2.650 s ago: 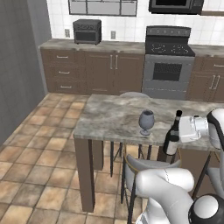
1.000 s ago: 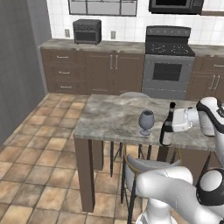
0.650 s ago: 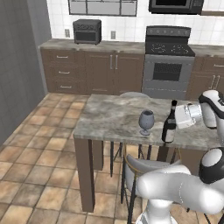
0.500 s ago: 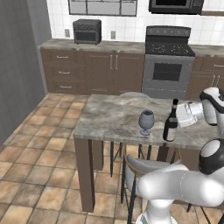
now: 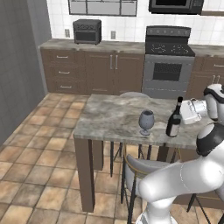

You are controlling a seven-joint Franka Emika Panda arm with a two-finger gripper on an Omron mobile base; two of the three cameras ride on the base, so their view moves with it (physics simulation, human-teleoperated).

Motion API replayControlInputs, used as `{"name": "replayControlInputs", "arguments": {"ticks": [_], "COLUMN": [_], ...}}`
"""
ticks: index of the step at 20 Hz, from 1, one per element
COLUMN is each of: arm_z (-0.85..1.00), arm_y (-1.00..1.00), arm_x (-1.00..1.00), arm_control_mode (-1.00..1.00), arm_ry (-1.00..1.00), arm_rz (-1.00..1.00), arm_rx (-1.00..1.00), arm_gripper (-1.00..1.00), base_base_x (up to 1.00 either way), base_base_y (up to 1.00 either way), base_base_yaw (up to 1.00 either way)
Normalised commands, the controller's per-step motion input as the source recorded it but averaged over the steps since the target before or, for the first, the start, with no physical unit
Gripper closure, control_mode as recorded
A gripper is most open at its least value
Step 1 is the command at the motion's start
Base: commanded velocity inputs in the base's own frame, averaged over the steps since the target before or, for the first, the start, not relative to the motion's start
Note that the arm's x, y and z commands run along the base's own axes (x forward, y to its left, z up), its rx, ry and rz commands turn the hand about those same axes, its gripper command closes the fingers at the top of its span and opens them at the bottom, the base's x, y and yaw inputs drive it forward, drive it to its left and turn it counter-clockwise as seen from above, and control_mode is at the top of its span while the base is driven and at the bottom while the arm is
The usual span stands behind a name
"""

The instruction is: There is a wine glass and glass cup on the dining counter. Place the wine bottle next to the wine glass and the juice bottle next to the glass cup.

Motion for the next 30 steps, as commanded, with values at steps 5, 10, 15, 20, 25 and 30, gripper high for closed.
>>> {"name": "replayControlInputs", "arguments": {"ticks": [5, 10, 15, 20, 25, 30], "arm_z": [-0.12, -0.19, -0.15, -0.12, -0.14, -0.16], "arm_y": [0.01, 0.02, 0.06, 0.04, 0.03, 0.02], "arm_x": [0.2, 0.16, 0.22, 0.24, 0.27, 0.32], "arm_control_mode": [-1.0, -1.0, -1.0, -1.0, -1.0, -1.0], "arm_ry": [-0.09, -0.1, -0.04, 0.0, 0.01, 0.05], "arm_rz": [-0.11, -0.08, -0.07, -0.04, -0.03, -0.01], "arm_rx": [0.0, 0.01, 0.0, 0.0, 0.0, 0.0], "arm_gripper": [1.0, 1.0, 1.0, 1.0, 1.0, 1.0], "base_base_x": [0.0, 0.0, 0.0, 0.0, 0.0, 0.0], "base_base_y": [0.0, 0.0, 0.0, 0.0, 0.0, 0.0], "base_base_yaw": [0.0, 0.0, 0.0, 0.0, 0.0, 0.0]}}
